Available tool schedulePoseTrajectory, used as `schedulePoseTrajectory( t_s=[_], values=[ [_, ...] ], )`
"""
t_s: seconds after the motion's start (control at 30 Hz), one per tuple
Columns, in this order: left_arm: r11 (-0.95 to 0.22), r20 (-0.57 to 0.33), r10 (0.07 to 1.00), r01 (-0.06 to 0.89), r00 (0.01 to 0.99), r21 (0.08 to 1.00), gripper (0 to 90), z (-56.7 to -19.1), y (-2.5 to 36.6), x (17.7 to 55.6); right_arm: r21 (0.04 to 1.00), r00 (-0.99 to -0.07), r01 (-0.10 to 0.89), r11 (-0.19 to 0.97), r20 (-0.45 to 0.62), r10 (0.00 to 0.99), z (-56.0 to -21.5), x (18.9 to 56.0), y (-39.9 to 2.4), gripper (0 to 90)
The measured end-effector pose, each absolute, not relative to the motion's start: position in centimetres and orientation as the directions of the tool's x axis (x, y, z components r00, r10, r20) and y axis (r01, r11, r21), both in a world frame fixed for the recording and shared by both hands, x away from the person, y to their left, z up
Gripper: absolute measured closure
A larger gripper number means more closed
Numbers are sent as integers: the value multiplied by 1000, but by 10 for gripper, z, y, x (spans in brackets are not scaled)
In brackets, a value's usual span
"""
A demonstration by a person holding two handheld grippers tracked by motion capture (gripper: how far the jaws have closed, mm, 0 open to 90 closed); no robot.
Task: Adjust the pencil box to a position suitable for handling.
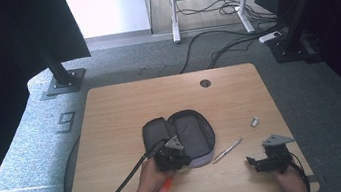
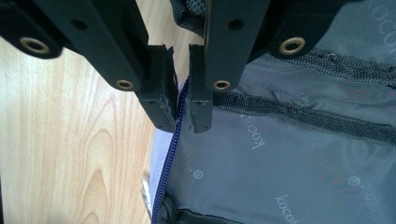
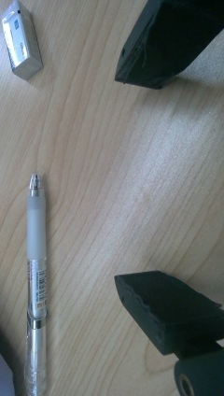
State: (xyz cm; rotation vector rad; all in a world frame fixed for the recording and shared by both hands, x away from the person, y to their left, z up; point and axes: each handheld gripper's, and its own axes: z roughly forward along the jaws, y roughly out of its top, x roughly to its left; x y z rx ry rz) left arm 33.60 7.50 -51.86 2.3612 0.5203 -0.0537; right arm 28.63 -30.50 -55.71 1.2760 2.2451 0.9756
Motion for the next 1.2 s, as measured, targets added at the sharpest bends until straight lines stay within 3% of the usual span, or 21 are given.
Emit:
schedulePoseTrajectory(
  t_s=[0.13,0.43,0.83,1.2],
  values=[
    [-657,-180,358,385,916,648,756,-517,77,334,726,-516,593,347,12,856,-557,286,-305,39],
    [-615,-145,403,385,904,688,524,-500,86,330,726,-516,593,347,12,856,-557,286,-305,39],
    [-571,-137,469,418,872,706,323,-485,112,326,726,-517,593,348,12,856,-557,286,-305,39],
    [-538,-127,523,443,843,717,215,-478,139,318,726,-517,593,347,12,856,-557,286,-305,39]
  ],
)
